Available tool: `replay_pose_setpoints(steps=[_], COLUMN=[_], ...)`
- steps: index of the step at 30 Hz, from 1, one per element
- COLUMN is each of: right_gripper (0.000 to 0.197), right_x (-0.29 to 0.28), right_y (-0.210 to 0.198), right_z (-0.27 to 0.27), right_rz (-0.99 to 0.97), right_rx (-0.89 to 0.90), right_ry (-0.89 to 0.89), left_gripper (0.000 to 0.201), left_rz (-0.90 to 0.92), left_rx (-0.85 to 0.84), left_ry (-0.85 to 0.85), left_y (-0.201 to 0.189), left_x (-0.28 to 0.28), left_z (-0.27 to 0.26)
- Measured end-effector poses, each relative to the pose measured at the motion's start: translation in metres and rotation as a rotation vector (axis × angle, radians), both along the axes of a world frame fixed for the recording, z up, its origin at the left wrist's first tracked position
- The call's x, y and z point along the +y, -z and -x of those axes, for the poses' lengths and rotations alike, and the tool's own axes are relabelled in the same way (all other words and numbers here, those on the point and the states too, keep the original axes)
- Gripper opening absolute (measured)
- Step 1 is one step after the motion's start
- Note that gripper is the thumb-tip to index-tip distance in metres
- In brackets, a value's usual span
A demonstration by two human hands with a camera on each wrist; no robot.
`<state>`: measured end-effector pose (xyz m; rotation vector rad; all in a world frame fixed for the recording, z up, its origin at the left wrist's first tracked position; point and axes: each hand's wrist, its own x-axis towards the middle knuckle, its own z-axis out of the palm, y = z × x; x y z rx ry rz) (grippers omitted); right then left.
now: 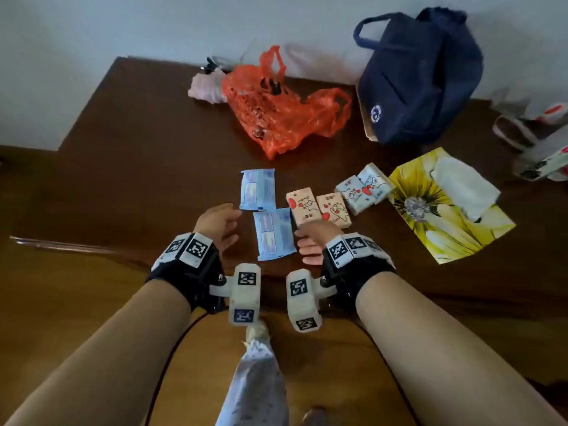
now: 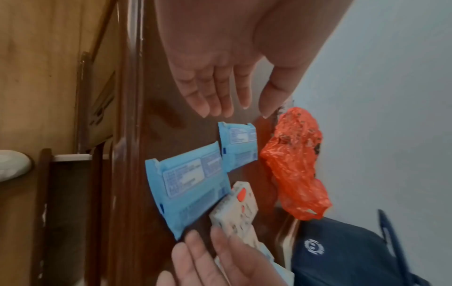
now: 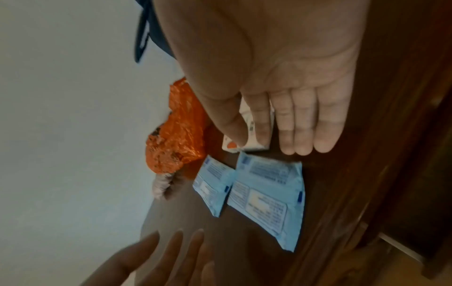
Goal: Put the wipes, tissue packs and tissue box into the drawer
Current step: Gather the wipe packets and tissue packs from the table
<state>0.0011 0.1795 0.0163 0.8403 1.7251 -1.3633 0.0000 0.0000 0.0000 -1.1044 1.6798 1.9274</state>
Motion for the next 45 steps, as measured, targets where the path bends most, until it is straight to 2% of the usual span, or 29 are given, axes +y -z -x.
replay_pose_setpoints(steps=[5,8,11,13,16,19,26,29,33,35,38,41,43,45], right_gripper=[0.039,0.01,0.029,0.037,0.037,0.03,0.026,0.021,0.022,0.02,0.018,0.014,0.017,0.014], right_x=[-0.019,-0.025,-0.031,-0.036,-0.041,-0.038,-0.03,-0.029,-0.024,-0.024,-0.027,-0.035,-0.04,-0.043], right_y=[0.026,0.029,0.042,0.047,0.05,0.049,0.047,0.048,0.044,0.033,0.016,0.006,0.003,0.004], right_z=[0.022,0.031,0.038,0.042,0.045,0.047,0.058,0.056,0.053,0.054,0.057,0.058,0.058,0.057], right_rz=[-0.013,-0.089,-0.169,-0.227,-0.255,-0.313,-0.282,-0.257,-0.154,0.013,0.267,0.333,0.367,0.376], right_rx=[-0.06,-0.082,-0.059,-0.038,0.028,0.131,0.136,0.148,0.146,0.137,0.18,0.228,0.182,0.171], right_ry=[-0.061,-0.054,-0.097,-0.153,-0.183,-0.249,-0.234,-0.237,-0.199,-0.13,-0.049,0.012,0.087,0.071], left_gripper=[0.048,0.054,0.063,0.076,0.092,0.083,0.035,0.024,0.026,0.029,0.026,0.017,0.025,0.038], left_rz=[0.061,0.231,0.317,0.424,0.661,0.718,0.647,0.625,0.477,0.262,-0.037,-0.059,-0.016,0.011], left_rx=[-0.003,0.09,0.189,0.185,0.143,0.094,0.022,0.024,0.049,0.073,0.093,0.126,0.157,0.183], left_ry=[0.135,0.19,0.37,0.482,0.629,0.671,0.694,0.642,0.467,0.431,0.521,0.637,0.606,0.541], left_y=[0.025,0.03,0.034,0.036,0.041,0.043,0.036,0.032,0.023,0.012,-0.005,-0.016,-0.018,-0.019], left_x=[-0.012,-0.015,-0.008,0.001,0.009,0.008,0.007,0.004,-0.015,-0.023,-0.025,-0.018,-0.013,-0.01], left_z=[0.04,0.066,0.086,0.094,0.102,0.105,0.107,0.098,0.077,0.067,0.054,0.048,0.047,0.045])
